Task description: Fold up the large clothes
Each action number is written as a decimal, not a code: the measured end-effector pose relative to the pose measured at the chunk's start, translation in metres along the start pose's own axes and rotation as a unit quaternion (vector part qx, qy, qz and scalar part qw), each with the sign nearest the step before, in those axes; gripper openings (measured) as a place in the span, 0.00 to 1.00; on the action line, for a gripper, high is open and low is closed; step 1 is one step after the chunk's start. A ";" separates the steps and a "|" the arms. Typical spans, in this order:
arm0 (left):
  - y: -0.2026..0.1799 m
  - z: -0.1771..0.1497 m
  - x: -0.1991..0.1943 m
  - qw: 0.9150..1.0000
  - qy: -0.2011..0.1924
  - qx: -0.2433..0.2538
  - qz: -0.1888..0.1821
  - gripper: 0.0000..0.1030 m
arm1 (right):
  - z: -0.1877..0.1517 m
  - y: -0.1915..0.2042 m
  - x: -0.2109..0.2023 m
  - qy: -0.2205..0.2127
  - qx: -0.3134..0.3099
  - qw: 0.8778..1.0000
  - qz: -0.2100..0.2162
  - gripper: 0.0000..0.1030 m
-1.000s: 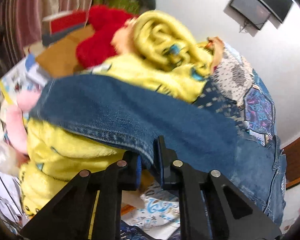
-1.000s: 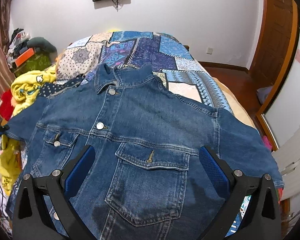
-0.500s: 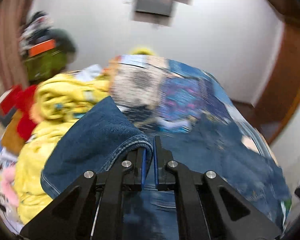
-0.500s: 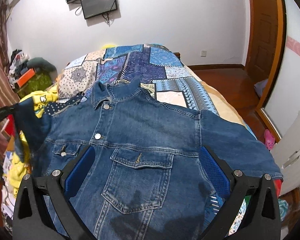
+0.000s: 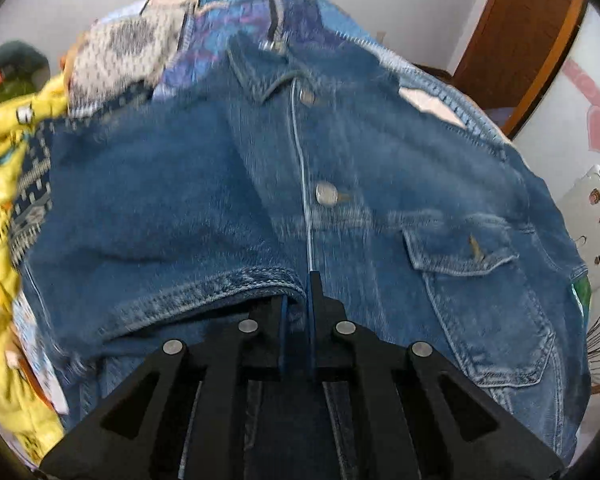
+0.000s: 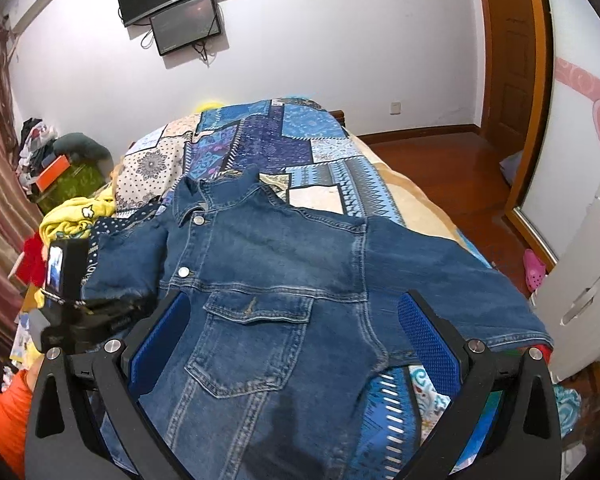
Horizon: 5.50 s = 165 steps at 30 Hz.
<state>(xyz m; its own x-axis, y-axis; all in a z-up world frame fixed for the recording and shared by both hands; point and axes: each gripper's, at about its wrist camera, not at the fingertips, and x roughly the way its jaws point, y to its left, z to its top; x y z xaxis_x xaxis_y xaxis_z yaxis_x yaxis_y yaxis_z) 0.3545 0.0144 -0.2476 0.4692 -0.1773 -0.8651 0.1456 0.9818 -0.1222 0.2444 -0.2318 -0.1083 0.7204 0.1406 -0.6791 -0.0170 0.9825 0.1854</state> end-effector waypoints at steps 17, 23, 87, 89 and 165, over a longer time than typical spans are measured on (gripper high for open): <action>0.113 -0.032 -0.091 0.978 -0.092 -0.183 -0.027 0.72 | -0.004 0.006 0.015 0.018 -0.017 1.000 -0.010 1.00; 0.187 -0.065 -0.071 0.946 -0.063 -0.310 -0.070 0.72 | -0.006 0.014 0.027 0.031 -0.026 0.999 -0.014 1.00; -0.206 0.048 0.031 0.989 0.020 0.102 -0.107 0.09 | -0.029 -0.149 0.003 0.046 0.115 0.988 -0.091 1.00; -0.208 0.043 0.028 0.986 0.032 0.108 -0.122 0.17 | -0.033 -0.157 0.005 0.055 0.127 0.986 -0.092 1.00; 0.057 -0.092 -0.117 0.991 -0.082 -0.094 0.036 0.87 | 0.126 0.060 0.071 -0.001 0.033 0.986 0.166 0.09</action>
<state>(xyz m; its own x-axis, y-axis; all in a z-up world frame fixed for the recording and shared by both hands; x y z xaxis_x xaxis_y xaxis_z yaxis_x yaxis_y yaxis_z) 0.2280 0.0973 -0.1978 0.6107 -0.1005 -0.7855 -0.0514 0.9848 -0.1660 0.3815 -0.1783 -0.0558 0.6839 0.4532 -0.5718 -0.2074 0.8721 0.4433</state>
